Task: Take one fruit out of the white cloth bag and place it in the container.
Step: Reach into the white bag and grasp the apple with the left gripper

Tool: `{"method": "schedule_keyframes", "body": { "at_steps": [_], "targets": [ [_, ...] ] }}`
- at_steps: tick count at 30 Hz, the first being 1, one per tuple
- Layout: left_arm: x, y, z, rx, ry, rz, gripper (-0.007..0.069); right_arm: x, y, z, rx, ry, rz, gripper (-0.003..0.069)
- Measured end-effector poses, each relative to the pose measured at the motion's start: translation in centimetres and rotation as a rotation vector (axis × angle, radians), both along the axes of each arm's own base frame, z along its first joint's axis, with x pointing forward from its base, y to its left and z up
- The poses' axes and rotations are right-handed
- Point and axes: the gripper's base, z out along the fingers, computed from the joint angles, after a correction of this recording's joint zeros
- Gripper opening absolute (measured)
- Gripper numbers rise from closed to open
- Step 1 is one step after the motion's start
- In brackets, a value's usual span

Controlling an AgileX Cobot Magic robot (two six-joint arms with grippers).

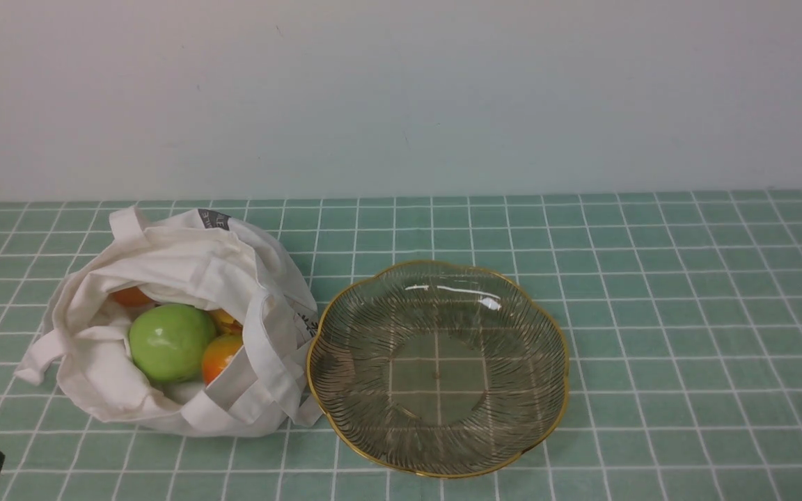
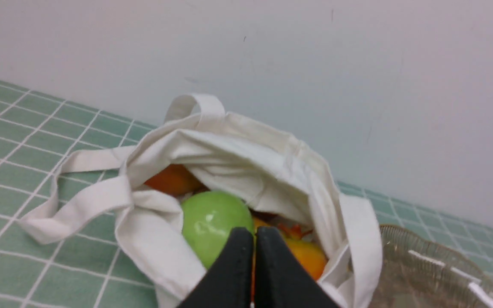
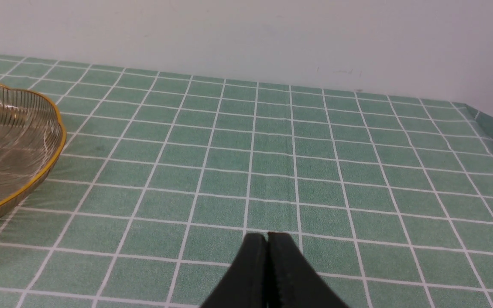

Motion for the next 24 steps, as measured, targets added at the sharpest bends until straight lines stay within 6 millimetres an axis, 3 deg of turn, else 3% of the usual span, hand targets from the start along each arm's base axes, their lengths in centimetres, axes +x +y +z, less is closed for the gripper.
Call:
{"method": "schedule_keyframes", "body": {
  "at_steps": [3,7,9,13,15,17,19,21,24],
  "targets": [
    [0.0,0.1,0.4,-0.033,-0.045,0.010,-0.0008,0.0,0.0,0.0,0.000,0.000,0.000,-0.0015],
    [-0.1,0.6,2.1,-0.076,-0.233,0.059,-0.0008,0.0,0.0,0.0,0.000,0.000,0.000,-0.0015],
    [-0.8,1.1,4.3,-0.104,-0.440,0.106,-0.0008,0.0,0.0,0.0,0.000,0.000,0.000,-0.0015],
    [-1.7,1.1,9.3,-0.097,-0.550,0.104,-0.0008,0.0,0.0,0.0,0.000,0.000,0.000,-0.0015],
    [-1.1,0.6,12.1,-0.033,-0.418,0.058,-0.0008,0.0,0.0,0.0,0.000,0.000,0.000,-0.0015],
    [-0.4,0.3,12.9,-0.005,-0.312,0.029,-0.0008,0.0,0.0,0.0,0.000,0.000,0.000,-0.0015],
    [1.9,-0.6,13.6,0.044,0.000,-0.051,-0.0008,0.0,0.0,0.0,0.000,0.000,0.000,-0.0015],
    [4.3,-1.2,13.1,0.090,0.299,-0.118,-0.0008,0.0,0.0,0.0,0.000,0.000,0.000,-0.0015],
    [7.4,-1.7,12.5,0.158,0.590,-0.195,-0.0008,0.0,0.0,0.0,0.000,0.000,0.000,-0.0015]
  ]
}}
